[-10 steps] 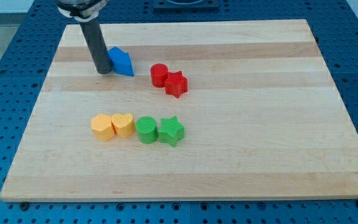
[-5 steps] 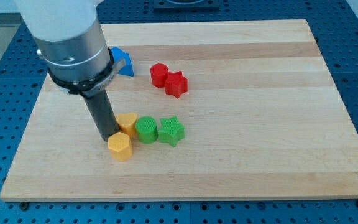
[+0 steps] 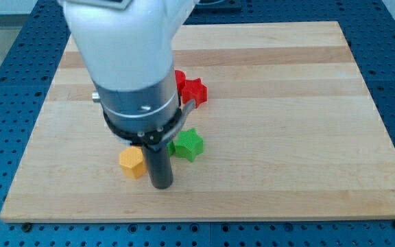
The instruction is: Move the yellow heart to the bottom left of the red circle
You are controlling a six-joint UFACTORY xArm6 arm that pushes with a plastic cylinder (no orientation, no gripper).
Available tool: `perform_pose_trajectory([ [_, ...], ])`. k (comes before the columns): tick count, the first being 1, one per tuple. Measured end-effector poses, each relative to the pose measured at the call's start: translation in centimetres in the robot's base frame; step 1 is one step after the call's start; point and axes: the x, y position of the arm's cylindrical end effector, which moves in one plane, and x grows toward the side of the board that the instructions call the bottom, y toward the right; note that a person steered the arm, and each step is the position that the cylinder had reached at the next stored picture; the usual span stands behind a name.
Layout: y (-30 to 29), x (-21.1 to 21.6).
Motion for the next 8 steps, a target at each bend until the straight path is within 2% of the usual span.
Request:
perform_pose_trajectory([
  [1, -6.9, -0.4],
  [2, -11.6, -3.0],
  [3, -11.2, -2.1],
  [4, -6.6, 0.7],
  [5, -2.8, -0.4],
  [7, -5.9, -6.4],
  [8, -8.7, -6.7],
])
